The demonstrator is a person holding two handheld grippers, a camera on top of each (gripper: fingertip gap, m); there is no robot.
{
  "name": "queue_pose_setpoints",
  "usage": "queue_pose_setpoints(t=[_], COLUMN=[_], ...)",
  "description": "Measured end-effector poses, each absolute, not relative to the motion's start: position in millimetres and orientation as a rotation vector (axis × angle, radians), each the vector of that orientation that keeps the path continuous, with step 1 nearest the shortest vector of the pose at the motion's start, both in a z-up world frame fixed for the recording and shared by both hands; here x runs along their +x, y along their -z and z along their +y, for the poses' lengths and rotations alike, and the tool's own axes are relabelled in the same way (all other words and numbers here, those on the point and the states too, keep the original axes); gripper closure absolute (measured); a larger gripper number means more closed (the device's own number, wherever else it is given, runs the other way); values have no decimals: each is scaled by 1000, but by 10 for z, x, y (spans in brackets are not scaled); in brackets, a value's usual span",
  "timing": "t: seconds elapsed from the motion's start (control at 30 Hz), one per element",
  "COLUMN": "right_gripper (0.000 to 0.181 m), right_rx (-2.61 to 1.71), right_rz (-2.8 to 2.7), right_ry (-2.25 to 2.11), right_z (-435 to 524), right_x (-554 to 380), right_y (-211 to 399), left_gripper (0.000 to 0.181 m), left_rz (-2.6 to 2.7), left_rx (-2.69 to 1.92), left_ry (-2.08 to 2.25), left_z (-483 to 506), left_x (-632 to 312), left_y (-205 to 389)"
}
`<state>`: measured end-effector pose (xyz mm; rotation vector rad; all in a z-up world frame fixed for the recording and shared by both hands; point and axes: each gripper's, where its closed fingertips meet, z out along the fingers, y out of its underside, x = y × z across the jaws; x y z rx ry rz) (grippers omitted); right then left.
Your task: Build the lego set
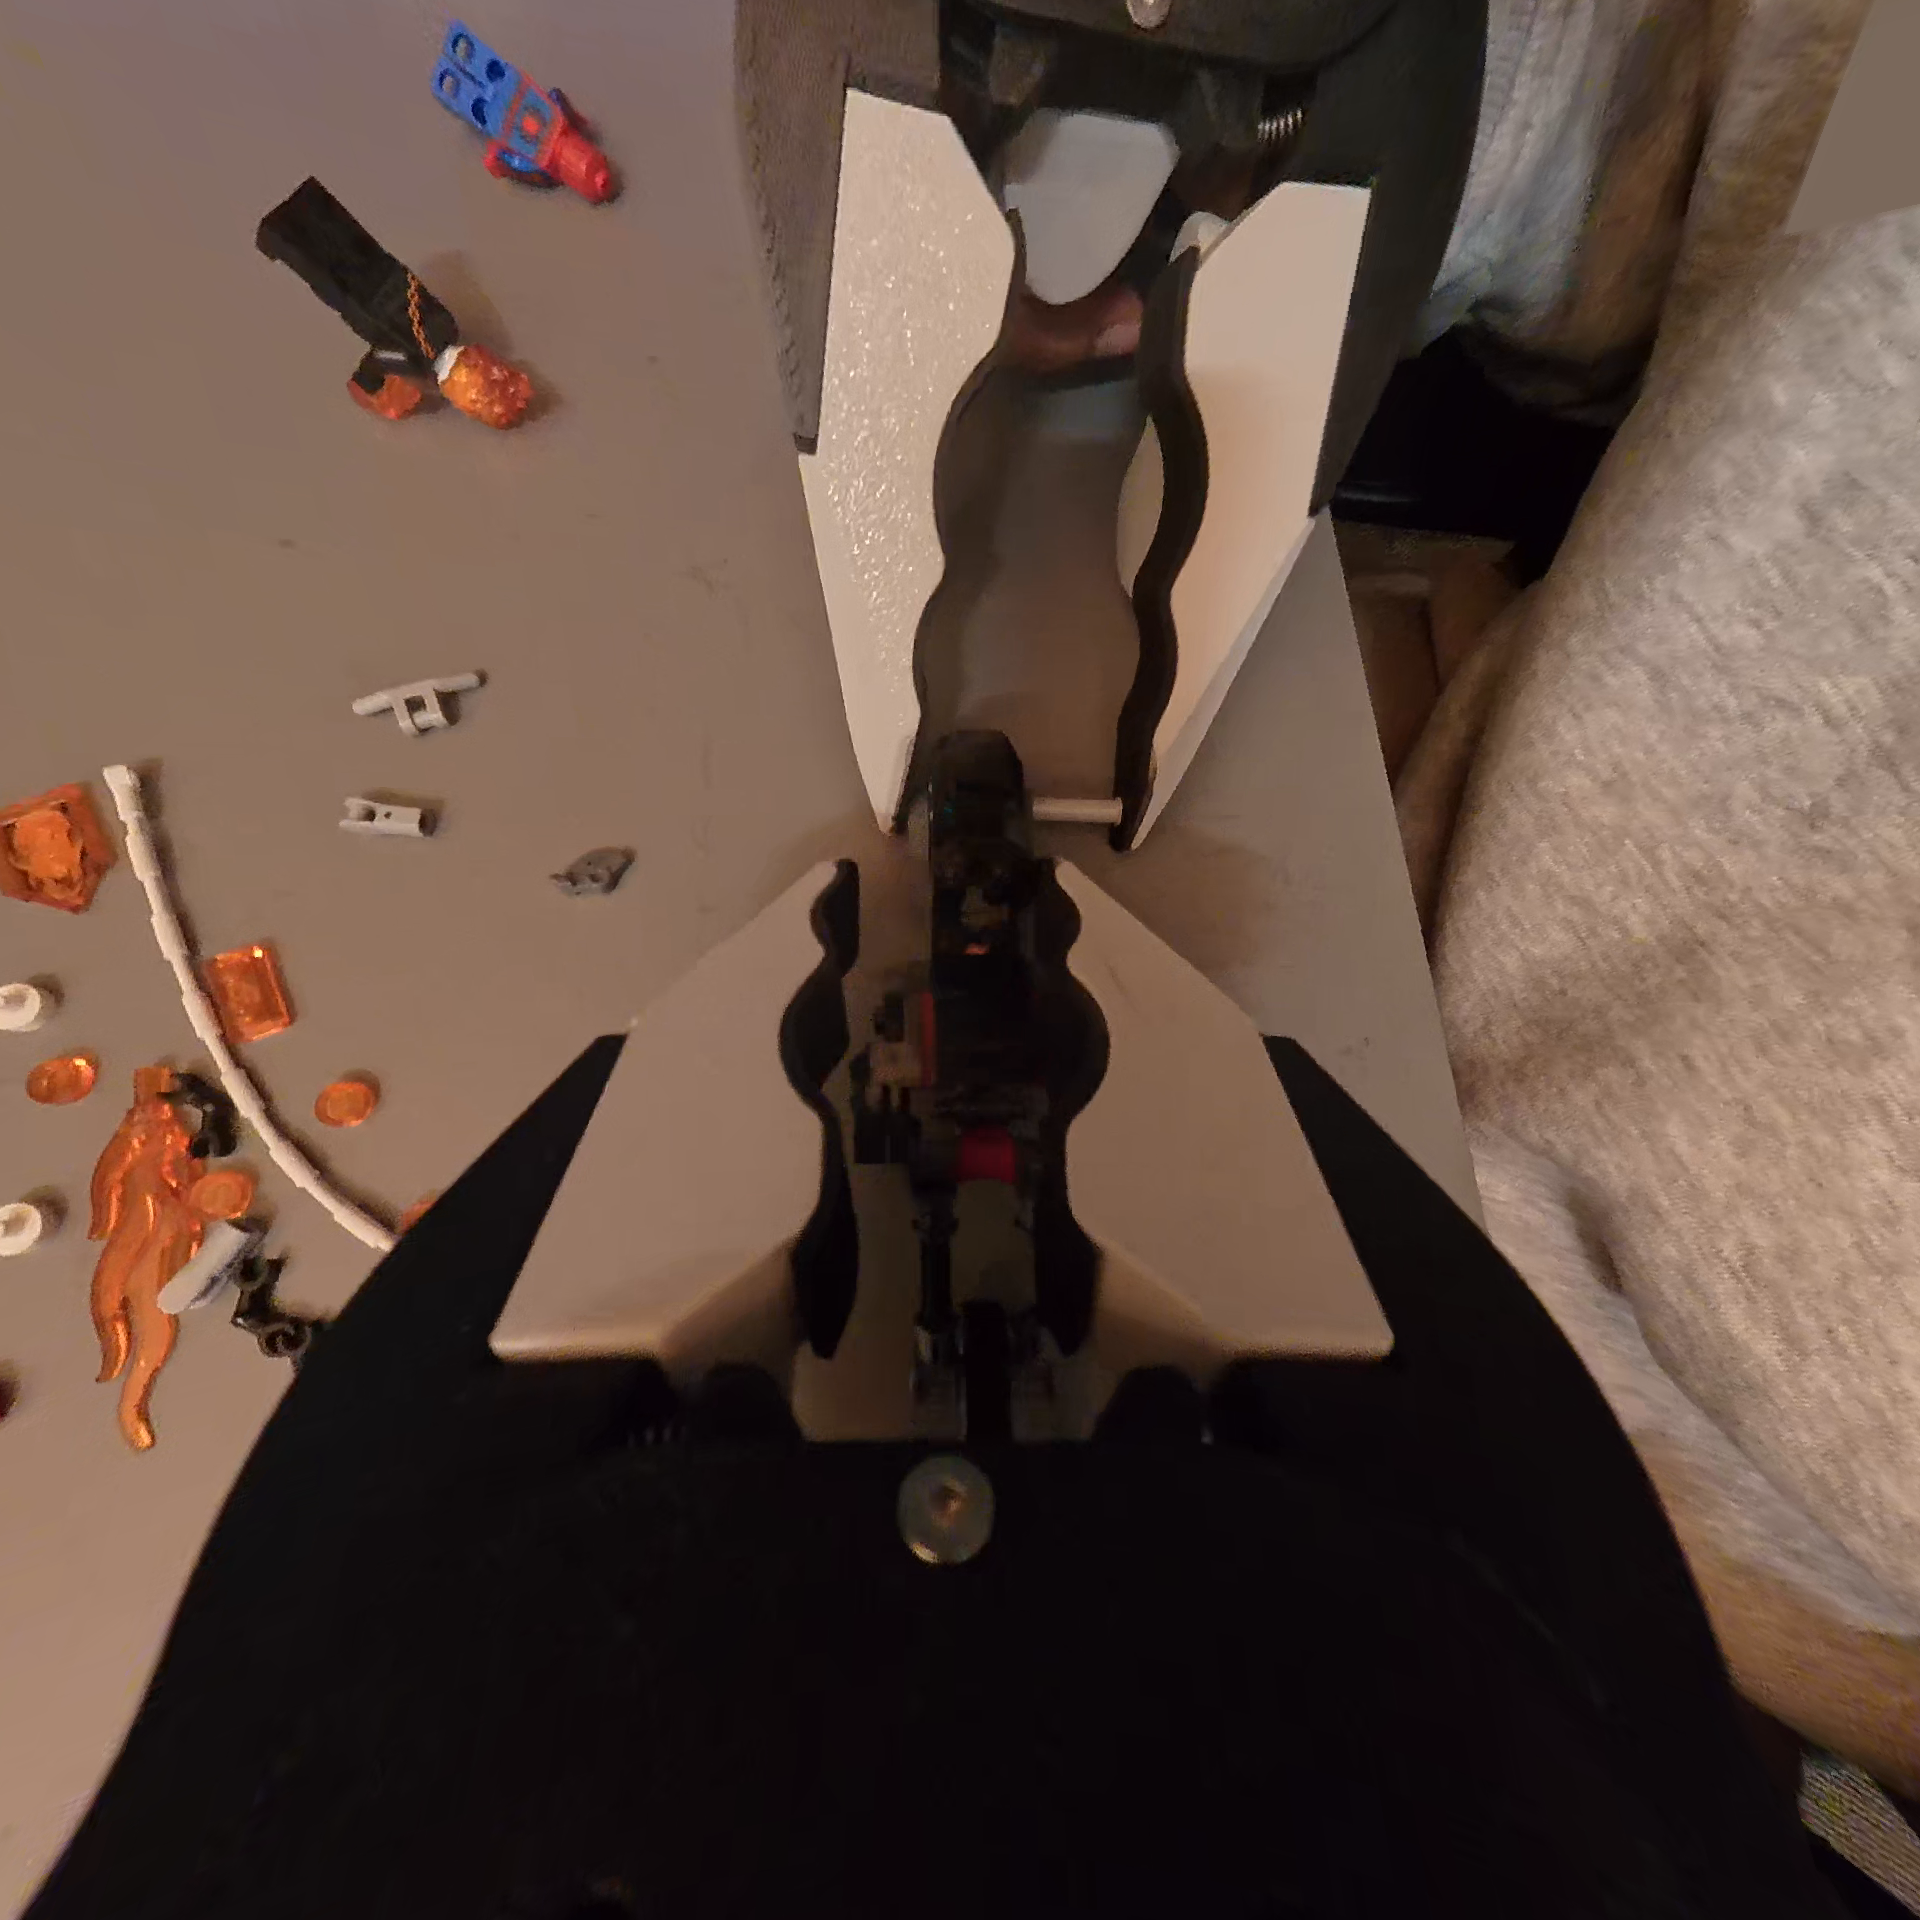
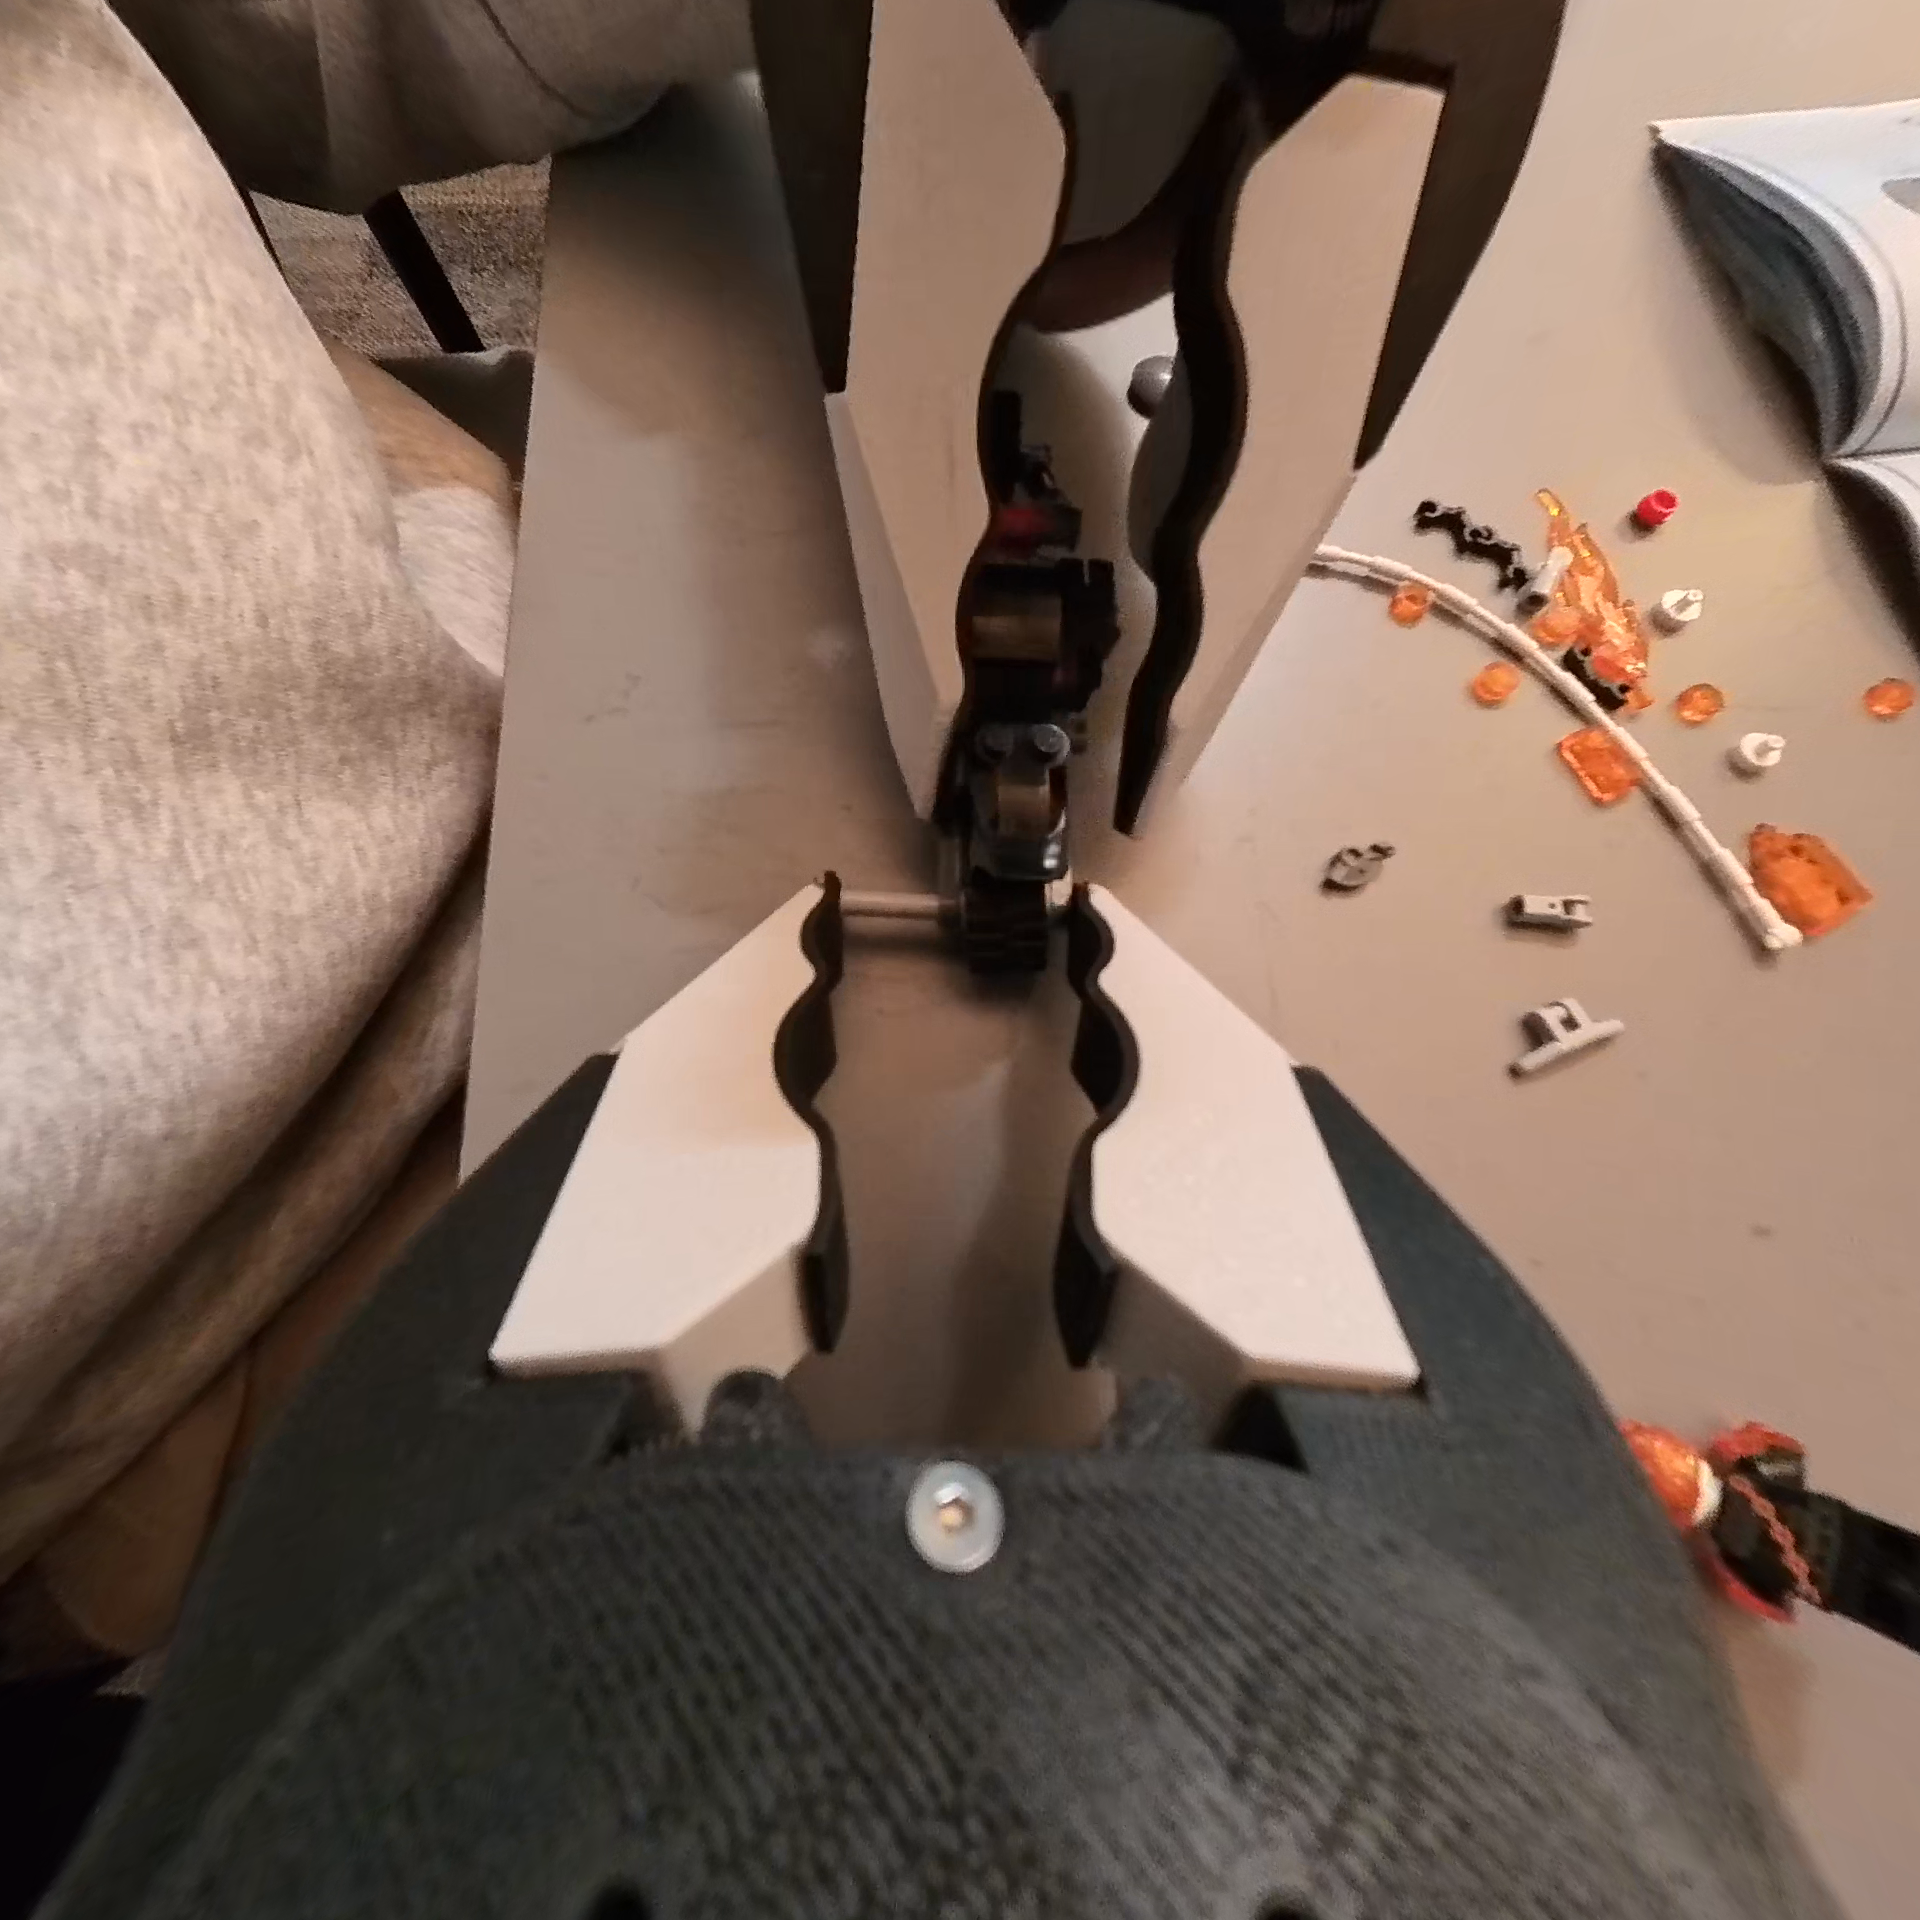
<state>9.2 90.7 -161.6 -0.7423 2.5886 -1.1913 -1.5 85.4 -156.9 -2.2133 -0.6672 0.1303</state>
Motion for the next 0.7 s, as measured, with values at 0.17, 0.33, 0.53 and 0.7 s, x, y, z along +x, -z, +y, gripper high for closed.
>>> queue_pose_setpoints(t=[0.17, 0.33, 0.53, 0.7], right_gripper=[139, 139, 139, 138], right_rx=[-738, -750, -752, -752], right_rz=[2598, 2606, 2563, 2539], right_ry=[1183, 1198, 1312, 1330], right_z=[907, 902, 894, 908], right_x=[89, 100, 98, 114], right_y=[1625, 1606, 1459, 1442], left_gripper=[147, 148, 150, 158], left_rz=[-638, -619, -630, -633], left_rx=[-2329, -2339, -2270, -2216], left_ry=[-102, -160, -152, -102], left_z=[853, 867, 875, 888], left_x=[76, 50, 41, 57], left_y=[1703, 1684, 1584, 1548])
